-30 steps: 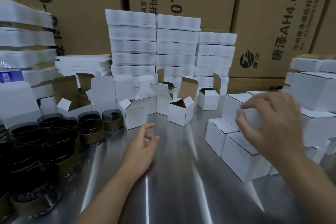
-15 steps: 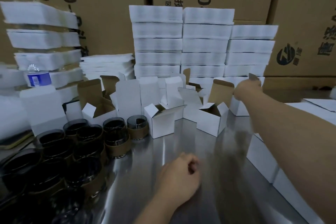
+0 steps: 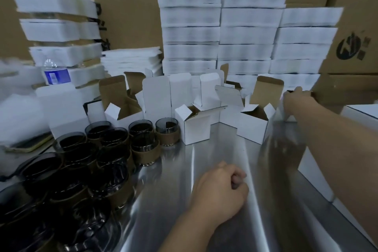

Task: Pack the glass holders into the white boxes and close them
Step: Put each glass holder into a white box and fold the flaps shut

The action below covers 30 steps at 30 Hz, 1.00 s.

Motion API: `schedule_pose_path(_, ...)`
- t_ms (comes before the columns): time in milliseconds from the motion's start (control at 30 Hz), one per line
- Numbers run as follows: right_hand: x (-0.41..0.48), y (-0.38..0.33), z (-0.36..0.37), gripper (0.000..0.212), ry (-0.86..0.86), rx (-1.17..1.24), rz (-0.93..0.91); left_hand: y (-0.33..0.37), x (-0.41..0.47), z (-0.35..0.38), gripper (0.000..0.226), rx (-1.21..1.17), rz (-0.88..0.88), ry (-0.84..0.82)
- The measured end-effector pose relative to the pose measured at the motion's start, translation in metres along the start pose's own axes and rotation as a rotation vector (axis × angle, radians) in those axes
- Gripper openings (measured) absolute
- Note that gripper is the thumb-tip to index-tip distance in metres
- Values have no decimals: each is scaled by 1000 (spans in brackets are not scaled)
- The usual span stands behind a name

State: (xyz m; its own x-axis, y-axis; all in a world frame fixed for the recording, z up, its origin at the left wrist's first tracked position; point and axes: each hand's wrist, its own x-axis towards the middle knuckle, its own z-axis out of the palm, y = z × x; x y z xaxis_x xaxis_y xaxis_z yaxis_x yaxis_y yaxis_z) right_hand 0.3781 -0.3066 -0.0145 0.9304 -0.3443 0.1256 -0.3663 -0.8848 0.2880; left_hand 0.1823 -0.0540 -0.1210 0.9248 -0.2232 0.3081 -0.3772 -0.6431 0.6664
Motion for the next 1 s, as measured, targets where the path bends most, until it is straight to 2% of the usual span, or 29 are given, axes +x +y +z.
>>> schedule_pose_path(200, -9, -5, -8, 41, -10, 74, -48, -2, 2, -1, 42, -63, -27, -41)
schedule_pose_path(333, -19, -9, -21, 25, 3, 163, -7, -2, 2, -1, 45, -86, -42, -52)
schedule_pose_path(400, -23, -8, -21, 27, -17, 177, 15, -3, 3, 0, 45, -72, -37, -54)
schedule_pose_path(500, -27, -4, -17, 29, -67, 166, 70, -3, 2, 0, 45, -56, -31, -52)
schedule_pose_path(600, -26, -2, -11, 9, -146, 260, 56, -4, 3, 0, 46, -56, -29, -41)
schedule_pose_path(667, -25, -1, -13, 18, -192, 312, 79, -5, 4, 1, 46, -57, -30, -44)
schedule_pose_path(700, -29, -1, -12, 16, -240, 344, 89, -5, 3, 1, 46, -60, -30, -43)
schedule_pose_path(733, -27, -1, -8, 12, -283, 413, 104, -5, 3, 1, 46, -64, -30, -41)
schedule_pose_path(767, -18, -1, -3, 18, -303, 509, 135, -5, 3, 0, 46, -64, -30, -39)
schedule_pose_path(833, -17, 0, 0, 50, -300, 703, 205, -5, 3, 0, 46, -60, -28, -34)
schedule_pose_path(867, -17, 0, -1, 53, -269, 818, 218, -5, 3, -1, 46, -60, -30, -32)
schedule_pose_path(933, -15, 0, -7, 44, -207, 1020, 275, -5, 3, -1, 45, -62, -36, -28)
schedule_pose_path(1000, -12, -1, -10, 41, -211, 1094, 348, -4, 3, -1, 45, -59, -39, -29)
